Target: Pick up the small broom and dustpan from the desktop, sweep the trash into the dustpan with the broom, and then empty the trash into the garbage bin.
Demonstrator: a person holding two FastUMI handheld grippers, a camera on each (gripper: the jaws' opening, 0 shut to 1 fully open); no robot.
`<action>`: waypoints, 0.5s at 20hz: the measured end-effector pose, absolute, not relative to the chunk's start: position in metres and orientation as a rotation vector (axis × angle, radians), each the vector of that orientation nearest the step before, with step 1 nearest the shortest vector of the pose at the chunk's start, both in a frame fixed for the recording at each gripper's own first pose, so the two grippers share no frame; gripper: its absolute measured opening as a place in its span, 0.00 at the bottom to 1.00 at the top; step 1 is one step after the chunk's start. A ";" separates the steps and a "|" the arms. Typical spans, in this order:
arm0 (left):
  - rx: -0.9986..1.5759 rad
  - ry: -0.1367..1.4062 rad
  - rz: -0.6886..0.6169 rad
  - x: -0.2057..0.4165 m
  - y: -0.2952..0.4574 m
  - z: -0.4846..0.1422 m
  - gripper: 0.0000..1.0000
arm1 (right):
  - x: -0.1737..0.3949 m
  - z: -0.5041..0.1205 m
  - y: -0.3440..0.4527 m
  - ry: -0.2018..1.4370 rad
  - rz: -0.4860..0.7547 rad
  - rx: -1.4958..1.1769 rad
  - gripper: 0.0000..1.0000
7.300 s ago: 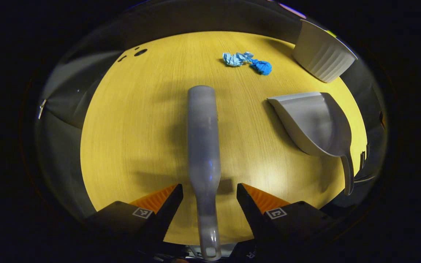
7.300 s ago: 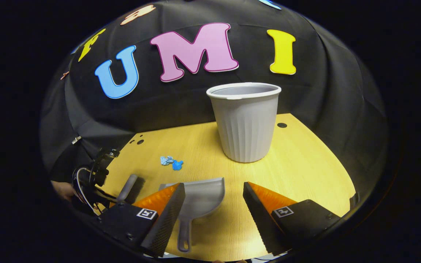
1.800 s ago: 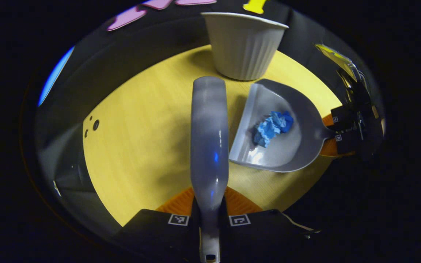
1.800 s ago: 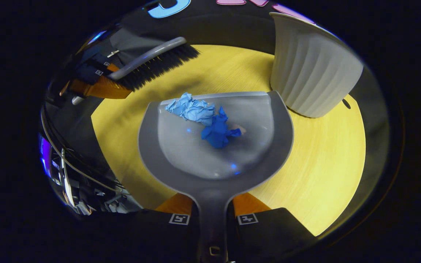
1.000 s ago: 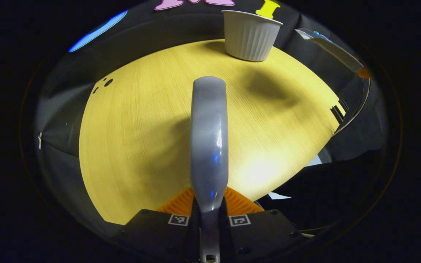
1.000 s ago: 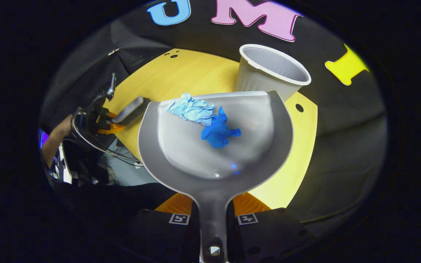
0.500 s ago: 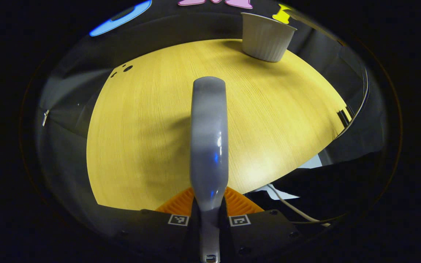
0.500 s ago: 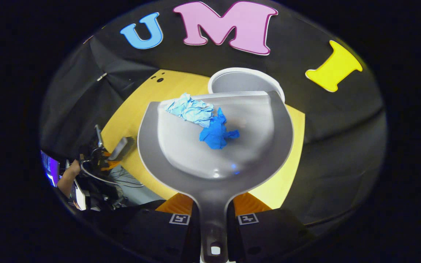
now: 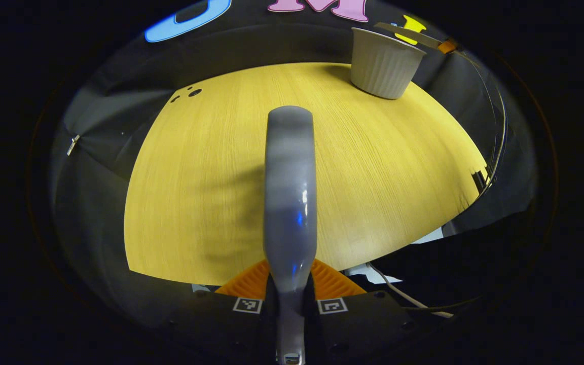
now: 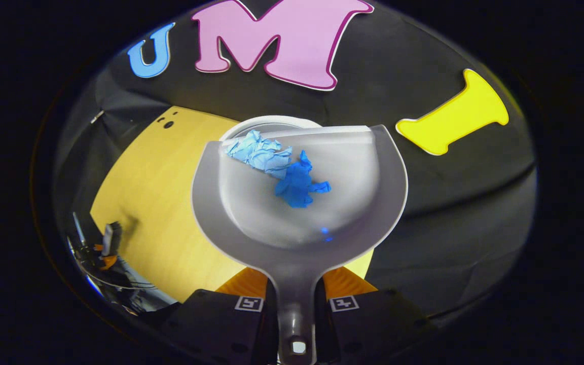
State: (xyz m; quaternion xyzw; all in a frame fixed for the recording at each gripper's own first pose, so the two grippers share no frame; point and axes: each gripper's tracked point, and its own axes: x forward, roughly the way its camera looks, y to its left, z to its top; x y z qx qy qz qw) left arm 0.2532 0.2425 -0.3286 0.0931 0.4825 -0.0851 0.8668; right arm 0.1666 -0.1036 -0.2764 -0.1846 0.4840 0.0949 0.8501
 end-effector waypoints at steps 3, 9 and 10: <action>0.196 0.987 -0.167 0.259 0.245 -0.318 0.29 | 0.178 -0.286 -0.113 1.001 0.144 -0.454 0.32; 0.222 0.943 -0.196 0.279 0.249 -0.302 0.25 | 0.190 -0.287 -0.123 0.872 0.068 -0.713 0.33; 0.230 0.939 -0.203 0.282 0.248 -0.302 0.25 | 0.191 -0.286 -0.125 0.845 0.057 -0.766 0.32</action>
